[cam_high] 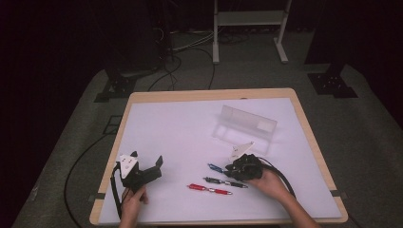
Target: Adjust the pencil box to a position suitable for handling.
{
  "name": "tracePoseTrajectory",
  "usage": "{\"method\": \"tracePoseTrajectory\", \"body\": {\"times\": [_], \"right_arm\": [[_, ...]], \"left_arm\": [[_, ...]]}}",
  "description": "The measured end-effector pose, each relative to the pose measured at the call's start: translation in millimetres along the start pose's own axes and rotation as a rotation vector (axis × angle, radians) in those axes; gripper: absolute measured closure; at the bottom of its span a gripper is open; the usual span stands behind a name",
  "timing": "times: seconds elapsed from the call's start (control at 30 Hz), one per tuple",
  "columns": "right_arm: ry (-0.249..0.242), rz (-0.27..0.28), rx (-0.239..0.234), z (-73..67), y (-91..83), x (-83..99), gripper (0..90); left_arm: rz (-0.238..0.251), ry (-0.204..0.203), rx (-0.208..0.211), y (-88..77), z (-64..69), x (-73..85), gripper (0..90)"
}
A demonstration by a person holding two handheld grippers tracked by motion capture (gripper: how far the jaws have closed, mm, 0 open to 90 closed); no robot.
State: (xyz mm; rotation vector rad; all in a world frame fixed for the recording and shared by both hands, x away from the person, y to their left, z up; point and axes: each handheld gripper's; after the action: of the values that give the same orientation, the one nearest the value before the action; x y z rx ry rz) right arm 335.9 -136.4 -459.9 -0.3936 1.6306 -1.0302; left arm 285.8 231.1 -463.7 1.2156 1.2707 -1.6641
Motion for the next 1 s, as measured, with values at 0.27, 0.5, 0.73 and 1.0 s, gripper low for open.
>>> {"method": "tracePoseTrajectory", "body": {"times": [0.27,0.5,0.73,1.0], "right_arm": [[-0.008,-0.012,-0.003,-1.5,2.6,-0.4,77.1],[-0.004,-0.005,-0.007,-1.1,2.7,-0.1,78.7],[0.007,0.01,-0.006,-0.3,-2.7,-0.4,78.8],[0.008,0.036,0.017,3.2,-17.4,-4.6,78.8]], "left_arm": [[0.002,0.004,0.001,-0.1,0.6,0.0,0.3],[0.002,0.004,0.001,-0.2,0.5,0.0,0.4],[0.002,0.005,0.0,-0.2,0.5,0.1,0.4],[0.002,0.002,0.001,-0.2,0.4,0.0,0.4]]}}
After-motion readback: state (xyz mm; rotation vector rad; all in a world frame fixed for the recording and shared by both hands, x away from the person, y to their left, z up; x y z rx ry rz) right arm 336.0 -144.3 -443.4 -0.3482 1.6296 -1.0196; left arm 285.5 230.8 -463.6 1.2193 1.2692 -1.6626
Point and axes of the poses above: each handheld gripper's, and its own axes: y roughly forward along the jaws, x roughly out of its underside, z roughly to its right, and after that the axes turned 1 degree about -z, right-handed
